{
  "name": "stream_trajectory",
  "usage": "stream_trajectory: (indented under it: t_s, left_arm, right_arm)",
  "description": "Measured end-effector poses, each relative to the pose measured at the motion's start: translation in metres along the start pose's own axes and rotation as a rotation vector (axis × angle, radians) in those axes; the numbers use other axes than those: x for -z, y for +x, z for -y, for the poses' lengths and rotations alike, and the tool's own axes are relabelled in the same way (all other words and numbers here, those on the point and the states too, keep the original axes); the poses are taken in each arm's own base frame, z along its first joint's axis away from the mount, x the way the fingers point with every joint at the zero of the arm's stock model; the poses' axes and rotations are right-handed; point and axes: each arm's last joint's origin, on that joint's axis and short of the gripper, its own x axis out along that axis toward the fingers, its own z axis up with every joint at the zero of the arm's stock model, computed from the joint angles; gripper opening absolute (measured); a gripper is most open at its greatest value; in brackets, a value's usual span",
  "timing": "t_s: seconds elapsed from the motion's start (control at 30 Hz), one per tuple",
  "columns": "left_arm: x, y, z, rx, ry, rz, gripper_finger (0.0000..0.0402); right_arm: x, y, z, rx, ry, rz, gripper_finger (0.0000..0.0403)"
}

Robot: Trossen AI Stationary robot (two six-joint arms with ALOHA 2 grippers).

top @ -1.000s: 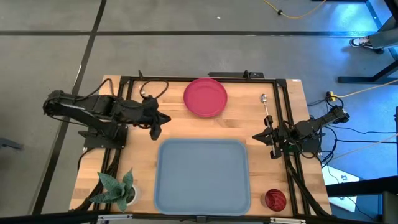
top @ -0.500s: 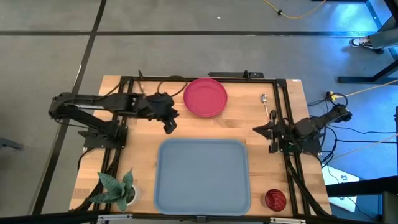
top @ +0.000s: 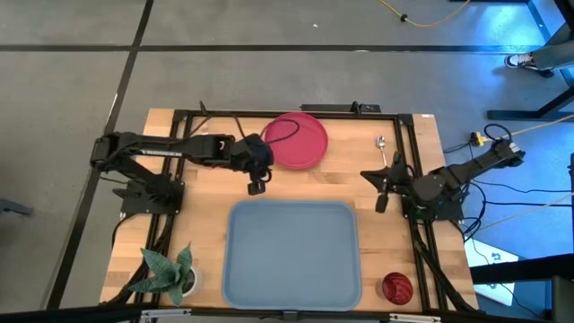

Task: Pick and place plate/cup/fork/spoon on tray
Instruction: Put the pink plate on the blue serving tray

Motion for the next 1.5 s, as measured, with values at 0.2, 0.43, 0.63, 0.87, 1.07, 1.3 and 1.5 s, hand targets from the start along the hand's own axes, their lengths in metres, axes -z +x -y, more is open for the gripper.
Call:
stream_trajectory:
  t_s: [0.2, 0.43, 0.63, 0.87, 1.07, 1.3, 1.5]
  left_arm:
    - [-0.003, 0.028, 0.005, 0.0, 0.194, 0.006, 0.0075]
    - [0.007, 0.068, 0.011, 0.043, 0.315, -0.084, 0.0075]
    - [0.016, 0.102, 0.013, 0.003, 0.359, -0.138, 0.0075]
    - [0.019, 0.122, 0.004, -0.079, 0.331, -0.15, 0.0075]
    - [0.02, 0.126, -0.009, -0.106, 0.299, -0.145, 0.0075]
    - [0.022, 0.127, -0.022, -0.121, 0.247, -0.157, 0.0075]
    - [0.025, 0.133, -0.024, -0.059, 0.235, -0.157, 0.0075]
  right_arm:
    - [-0.014, 0.007, -0.011, 0.009, -0.028, -0.024, 0.0016]
    - [-0.013, 0.013, -0.017, 0.016, -0.058, -0.05, 0.0016]
    - [-0.011, 0.015, -0.017, 0.102, -0.08, -0.044, 0.0016]
    - [-0.007, 0.016, -0.015, 0.225, -0.053, -0.036, 0.0016]
    - [-0.007, 0.016, -0.015, 0.225, -0.054, -0.037, 0.0016]
    - [-0.007, 0.016, -0.015, 0.224, -0.056, -0.038, 0.0016]
    - [-0.007, 0.016, -0.015, 0.223, -0.058, -0.039, 0.0016]
